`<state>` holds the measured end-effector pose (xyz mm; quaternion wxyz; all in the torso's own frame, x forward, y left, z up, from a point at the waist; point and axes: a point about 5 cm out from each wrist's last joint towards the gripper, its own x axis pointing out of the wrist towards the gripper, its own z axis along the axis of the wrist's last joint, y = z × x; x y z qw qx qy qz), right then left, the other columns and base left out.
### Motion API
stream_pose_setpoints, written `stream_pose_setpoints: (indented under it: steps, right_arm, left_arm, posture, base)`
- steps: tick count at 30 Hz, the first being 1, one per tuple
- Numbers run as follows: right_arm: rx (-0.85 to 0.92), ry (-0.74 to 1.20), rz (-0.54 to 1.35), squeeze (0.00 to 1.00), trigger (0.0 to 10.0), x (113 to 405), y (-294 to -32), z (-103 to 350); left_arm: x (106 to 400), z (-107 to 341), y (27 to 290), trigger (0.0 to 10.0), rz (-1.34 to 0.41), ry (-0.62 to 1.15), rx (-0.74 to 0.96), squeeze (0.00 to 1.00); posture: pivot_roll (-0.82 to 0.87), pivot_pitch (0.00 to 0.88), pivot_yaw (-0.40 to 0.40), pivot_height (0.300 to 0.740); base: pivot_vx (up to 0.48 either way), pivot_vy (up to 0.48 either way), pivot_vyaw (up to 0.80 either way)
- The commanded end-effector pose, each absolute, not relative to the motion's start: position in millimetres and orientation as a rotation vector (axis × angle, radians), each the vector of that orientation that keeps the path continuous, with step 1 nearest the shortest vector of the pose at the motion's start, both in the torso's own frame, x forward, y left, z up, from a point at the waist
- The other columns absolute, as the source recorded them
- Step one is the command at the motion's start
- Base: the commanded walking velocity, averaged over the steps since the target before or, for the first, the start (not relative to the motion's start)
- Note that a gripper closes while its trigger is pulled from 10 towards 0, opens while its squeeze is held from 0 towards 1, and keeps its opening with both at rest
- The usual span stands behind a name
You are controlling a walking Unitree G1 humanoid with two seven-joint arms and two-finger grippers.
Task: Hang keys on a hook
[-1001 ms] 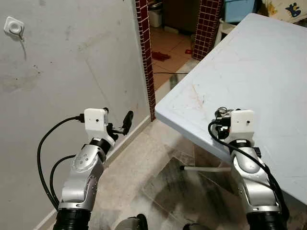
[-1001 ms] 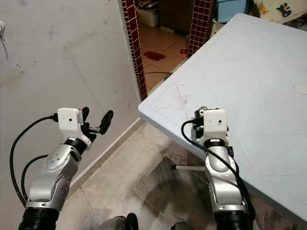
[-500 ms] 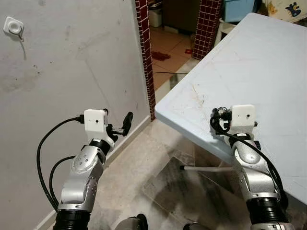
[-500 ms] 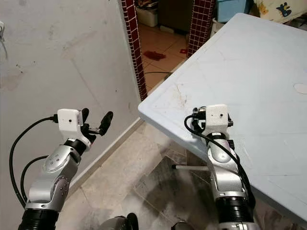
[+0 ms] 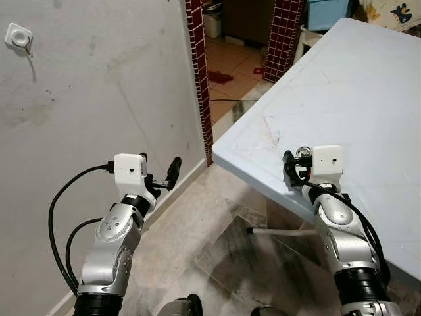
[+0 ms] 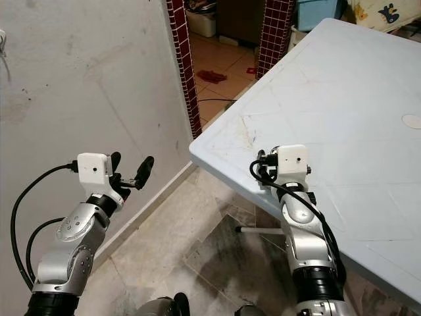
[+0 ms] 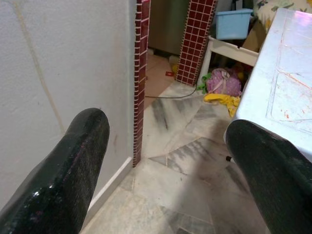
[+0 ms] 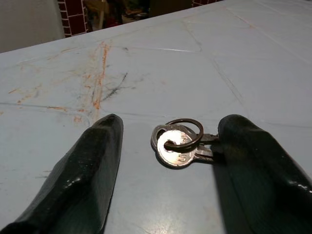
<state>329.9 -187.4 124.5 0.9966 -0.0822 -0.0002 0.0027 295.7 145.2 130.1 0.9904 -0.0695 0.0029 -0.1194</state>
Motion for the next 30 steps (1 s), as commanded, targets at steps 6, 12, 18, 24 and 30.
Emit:
stream_pose_setpoints:
  steps: [6,12,18,24,30]
  right_arm:
    - [-0.209,0.1,0.029,0.0,0.0,327.1,-191.1,99.5]
    - [-0.197,0.116,0.04,0.0,0.0,325.7,-192.1,91.8]
    - [-0.193,0.134,0.051,0.0,0.0,323.1,-191.6,84.8]
    - [-0.183,0.167,0.056,0.0,0.0,321.0,-191.3,77.6]
    - [-0.183,0.148,0.036,0.0,0.0,319.4,-194.0,77.8]
  left_arm:
    - [292.6,129.2,148.7,10.0,-0.232,0.015,-0.125,0.0]
    - [291.2,128.9,150.5,10.0,-0.227,0.017,-0.122,0.0]
    - [289.1,128.4,151.3,10.0,-0.224,0.02,-0.12,0.0]
    - [288.9,128.0,151.4,10.0,-0.223,0.023,-0.118,0.0]
    - [288.4,128.1,151.4,10.0,-0.223,0.025,-0.118,0.0]
  posture:
    - [0.0,0.175,0.107,0.74]
    - [0.01,0.178,0.105,0.74]
    - [0.02,0.182,0.106,0.74]
    - [0.02,0.183,0.106,0.74]
    - [0.01,0.186,0.107,0.74]
  base:
    - [0.0,0.0,0.0]
    - [0.0,0.0,0.0]
    - [0.0,0.0,0.0]
    - [0.0,0.0,0.0]
    - [0.0,0.0,0.0]
